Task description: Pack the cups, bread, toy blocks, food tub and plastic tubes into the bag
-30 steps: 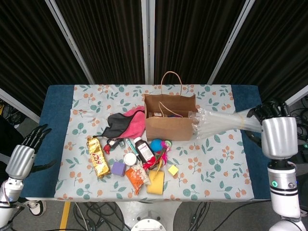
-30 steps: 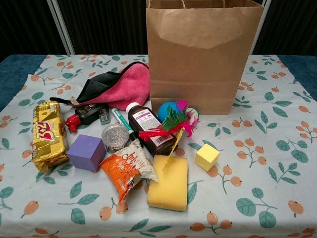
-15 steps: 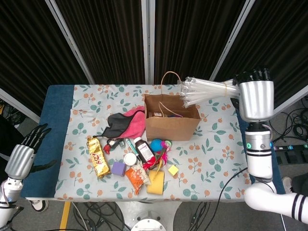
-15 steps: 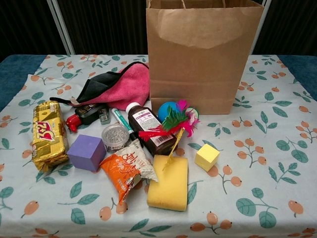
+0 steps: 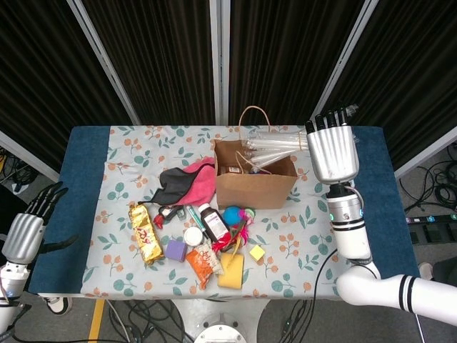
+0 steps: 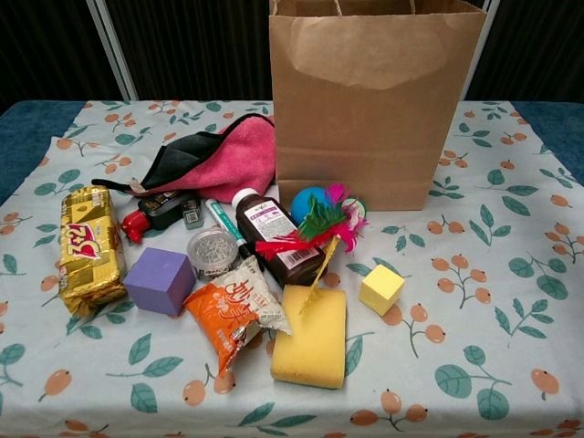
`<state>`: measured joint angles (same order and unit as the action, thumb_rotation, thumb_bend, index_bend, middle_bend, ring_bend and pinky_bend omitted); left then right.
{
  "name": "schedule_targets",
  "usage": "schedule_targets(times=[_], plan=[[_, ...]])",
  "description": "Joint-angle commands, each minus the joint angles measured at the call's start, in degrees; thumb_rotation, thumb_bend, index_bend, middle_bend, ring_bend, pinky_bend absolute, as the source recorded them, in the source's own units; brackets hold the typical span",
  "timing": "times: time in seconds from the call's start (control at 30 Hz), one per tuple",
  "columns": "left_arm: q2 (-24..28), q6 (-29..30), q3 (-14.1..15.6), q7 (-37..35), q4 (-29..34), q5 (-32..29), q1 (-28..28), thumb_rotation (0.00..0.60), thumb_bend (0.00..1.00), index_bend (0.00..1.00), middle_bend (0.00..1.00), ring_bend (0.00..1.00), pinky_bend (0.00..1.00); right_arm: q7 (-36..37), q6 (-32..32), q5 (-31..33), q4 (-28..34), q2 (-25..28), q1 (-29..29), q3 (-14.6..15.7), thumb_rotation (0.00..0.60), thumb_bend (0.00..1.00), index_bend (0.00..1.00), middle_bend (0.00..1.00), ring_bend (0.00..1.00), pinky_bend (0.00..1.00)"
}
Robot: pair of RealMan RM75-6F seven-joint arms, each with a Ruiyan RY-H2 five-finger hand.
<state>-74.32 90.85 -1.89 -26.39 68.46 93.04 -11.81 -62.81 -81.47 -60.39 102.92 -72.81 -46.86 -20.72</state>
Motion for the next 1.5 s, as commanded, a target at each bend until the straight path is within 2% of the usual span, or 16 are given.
schedule_targets(times=[0.03, 0.13, 0.6, 1.0, 1.37, 1.43, 1.5], plan=[[-0.43, -0.41, 0.44, -0.58, -0.79, -0.01, 0.11, 0.6, 0.03, 0.13, 0.16, 0.08, 0.2, -2.93, 1.75, -1.83, -0.18, 1.55, -0.57, 2.44, 0.6, 0.21, 0.58, 0.5, 0.35, 0.22], [-0.93, -0.17, 0.59, -1.06, -1.56, -0.06, 0.4, 0.6, 0.03, 0.13, 0.15, 0.08, 0.2, -4.6, 2.76, -3.14, -0.04, 2.53, -1.22, 3.29, 0.6, 0.21, 0.58, 0.5, 0.35, 0.22], [-1.56, -0.44, 0.13, -2.37, -3.26, -0.58, 0.17, 0.6, 0.03, 0.13, 0.16, 0.08, 0.2, -4.95, 1.79, -1.73, -1.4, 2.95, -2.14, 1.63, 0.6, 0.22, 0.58, 0.5, 0.35, 0.22], [-2.36, -1.0, -0.18, -4.29, -5.36, -1.22, -0.07, 0.6, 0.03, 0.13, 0.16, 0.08, 0.2, -8.18, 3.76, -2.94, -3.72, 1.08, -4.1, 3.76, 0.6, 0.22, 0.58, 0.5, 0.35, 0.22], [-2.8, -0.9, -0.38, -6.21, -6.95, -1.74, 0.11, 0.6, 0.03, 0.13, 0.15, 0.08, 0.2, -12.22, 6.57, -3.45, -3.01, -0.75, -6.3, 5.97, 0.6, 0.22, 0.59, 0.49, 0.35, 0.21], [-2.84, -0.92, -0.57, -6.49, -7.01, -1.87, 0.01, 0.6, 0.03, 0.13, 0.16, 0.08, 0.2, -13.38, 7.46, -2.42, -2.26, -0.67, -6.63, 6.32, 0.6, 0.18, 0.56, 0.46, 0.33, 0.17], [-2.78, -0.88, -0.63, -6.55, -6.95, -1.9, 0.0, 0.6, 0.03, 0.13, 0.16, 0.08, 0.2, -14.43, 8.36, -0.74, -0.92, -0.29, -6.9, 6.48, 0.6, 0.11, 0.47, 0.41, 0.26, 0.11]])
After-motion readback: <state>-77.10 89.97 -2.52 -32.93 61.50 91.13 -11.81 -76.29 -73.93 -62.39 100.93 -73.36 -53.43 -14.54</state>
